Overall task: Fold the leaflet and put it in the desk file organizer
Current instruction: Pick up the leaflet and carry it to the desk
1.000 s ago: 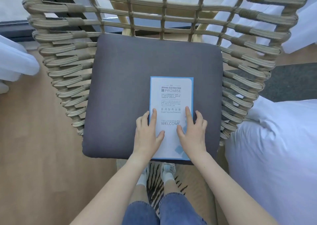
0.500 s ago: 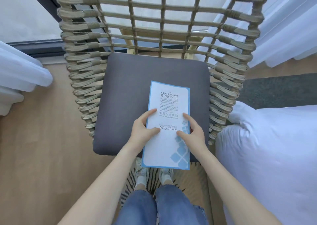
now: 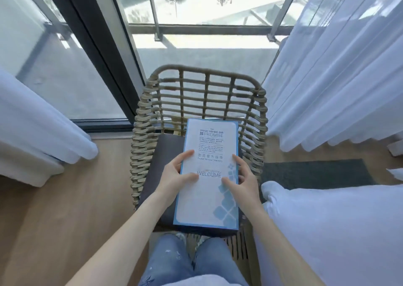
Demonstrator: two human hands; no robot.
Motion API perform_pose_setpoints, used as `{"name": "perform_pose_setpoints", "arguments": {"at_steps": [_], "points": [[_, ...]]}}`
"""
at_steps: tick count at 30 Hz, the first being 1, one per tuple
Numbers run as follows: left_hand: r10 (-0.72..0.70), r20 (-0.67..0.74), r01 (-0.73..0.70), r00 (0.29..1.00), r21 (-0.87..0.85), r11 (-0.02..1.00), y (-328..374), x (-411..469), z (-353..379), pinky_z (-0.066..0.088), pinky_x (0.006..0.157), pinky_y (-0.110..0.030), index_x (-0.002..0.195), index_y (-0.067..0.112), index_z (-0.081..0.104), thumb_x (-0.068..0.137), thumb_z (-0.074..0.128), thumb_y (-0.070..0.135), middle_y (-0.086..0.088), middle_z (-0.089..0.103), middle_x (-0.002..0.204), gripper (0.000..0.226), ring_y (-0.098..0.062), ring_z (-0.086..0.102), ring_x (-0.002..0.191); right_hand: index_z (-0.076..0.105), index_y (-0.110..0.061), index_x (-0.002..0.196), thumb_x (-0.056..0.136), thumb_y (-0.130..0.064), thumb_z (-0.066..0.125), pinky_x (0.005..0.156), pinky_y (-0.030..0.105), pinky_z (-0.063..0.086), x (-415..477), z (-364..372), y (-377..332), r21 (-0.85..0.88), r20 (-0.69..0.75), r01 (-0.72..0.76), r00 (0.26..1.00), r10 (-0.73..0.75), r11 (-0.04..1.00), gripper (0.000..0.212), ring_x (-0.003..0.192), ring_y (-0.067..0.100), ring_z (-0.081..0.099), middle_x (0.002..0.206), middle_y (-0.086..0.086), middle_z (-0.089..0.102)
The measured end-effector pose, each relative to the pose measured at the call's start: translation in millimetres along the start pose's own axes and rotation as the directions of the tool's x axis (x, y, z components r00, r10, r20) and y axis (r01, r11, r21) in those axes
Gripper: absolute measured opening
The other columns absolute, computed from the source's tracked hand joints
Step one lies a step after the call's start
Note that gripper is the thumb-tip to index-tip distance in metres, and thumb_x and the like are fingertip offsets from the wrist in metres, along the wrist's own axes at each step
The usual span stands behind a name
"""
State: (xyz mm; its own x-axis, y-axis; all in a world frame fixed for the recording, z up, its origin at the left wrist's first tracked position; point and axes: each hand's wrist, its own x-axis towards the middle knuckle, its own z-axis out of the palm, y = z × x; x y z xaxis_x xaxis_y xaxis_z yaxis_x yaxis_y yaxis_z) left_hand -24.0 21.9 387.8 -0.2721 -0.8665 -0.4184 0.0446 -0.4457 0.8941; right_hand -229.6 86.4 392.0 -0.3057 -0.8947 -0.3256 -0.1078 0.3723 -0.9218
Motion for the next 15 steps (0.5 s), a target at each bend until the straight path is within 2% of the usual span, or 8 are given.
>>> {"name": "perform_pose_setpoints", "arguments": {"at_steps": [3, 5, 8, 11, 15], "points": [[0.073, 0.01, -0.072, 0.997, -0.023, 0.997, 38, -13, 11, 0.06, 0.068, -0.036, 0.121, 0.035, 0.065, 0.066, 0.079, 0.0, -0.001, 0.075, 0.109, 0.067, -0.025, 0.074, 0.092, 0.052, -0.049, 0.128, 0.081, -0.002, 0.072, 0.065, 0.022, 0.058, -9, -11, -41, 0.039, -0.007, 0.064, 0.998, -0.063, 0.997, 0.07, 0.092, 0.011, 0.07, 0.126, -0.002, 0.066], [0.119, 0.001, -0.119, 0.993, -0.041, 0.992, 62, -20, 15, 0.06, 0.068, -0.036, 0.12, 0.036, 0.066, 0.067, 0.079, -0.003, -0.002, 0.076, 0.108, 0.067, -0.026, 0.074, 0.092, 0.053, -0.042, 0.133, 0.08, -0.002, 0.072, 0.064, 0.023, 0.058, -13, -16, -68, 0.054, -0.024, 0.115, 0.993, -0.114, 0.992, 0.069, 0.092, 0.011, 0.07, 0.127, -0.002, 0.066], [0.191, -0.014, -0.191, 0.982, -0.077, 0.979, 92, -28, 20, 0.061, 0.071, -0.039, 0.12, 0.036, 0.067, 0.067, 0.08, -0.003, -0.003, 0.076, 0.109, 0.067, -0.029, 0.073, 0.095, 0.051, -0.034, 0.14, 0.08, -0.003, 0.073, 0.087, 0.042, 0.059, -19, -23, -102, 0.068, -0.041, 0.204, 0.979, -0.202, 0.977, 0.071, 0.109, 0.012, 0.067, 0.132, -0.007, 0.063], [0.252, -0.048, -0.256, 0.967, -0.119, 0.959, 112, -36, 17, 0.06, 0.073, -0.04, 0.119, 0.035, 0.068, 0.063, 0.08, -0.001, -0.006, 0.074, 0.114, 0.067, -0.03, 0.072, 0.099, 0.051, -0.029, 0.14, 0.079, -0.003, 0.074, 0.097, 0.048, 0.054, -22, -21, -128, 0.067, -0.06, 0.285, 0.958, -0.281, 0.956, 0.071, 0.116, 0.016, 0.062, 0.132, -0.002, 0.061], [0.274, -0.117, -0.289, 0.955, -0.146, 0.946, 120, -52, 5, 0.06, 0.07, -0.036, 0.121, 0.031, 0.066, 0.06, 0.08, -0.001, -0.003, 0.076, 0.109, 0.071, -0.027, 0.073, 0.096, 0.057, -0.04, 0.125, 0.076, 0.0, 0.075, 0.082, 0.043, 0.061, -25, -9, -146, 0.112, 0.004, 0.31, 0.95, -0.313, 0.944, 0.065, 0.1, 0.019, 0.07, 0.125, 0.004, 0.064]]}}
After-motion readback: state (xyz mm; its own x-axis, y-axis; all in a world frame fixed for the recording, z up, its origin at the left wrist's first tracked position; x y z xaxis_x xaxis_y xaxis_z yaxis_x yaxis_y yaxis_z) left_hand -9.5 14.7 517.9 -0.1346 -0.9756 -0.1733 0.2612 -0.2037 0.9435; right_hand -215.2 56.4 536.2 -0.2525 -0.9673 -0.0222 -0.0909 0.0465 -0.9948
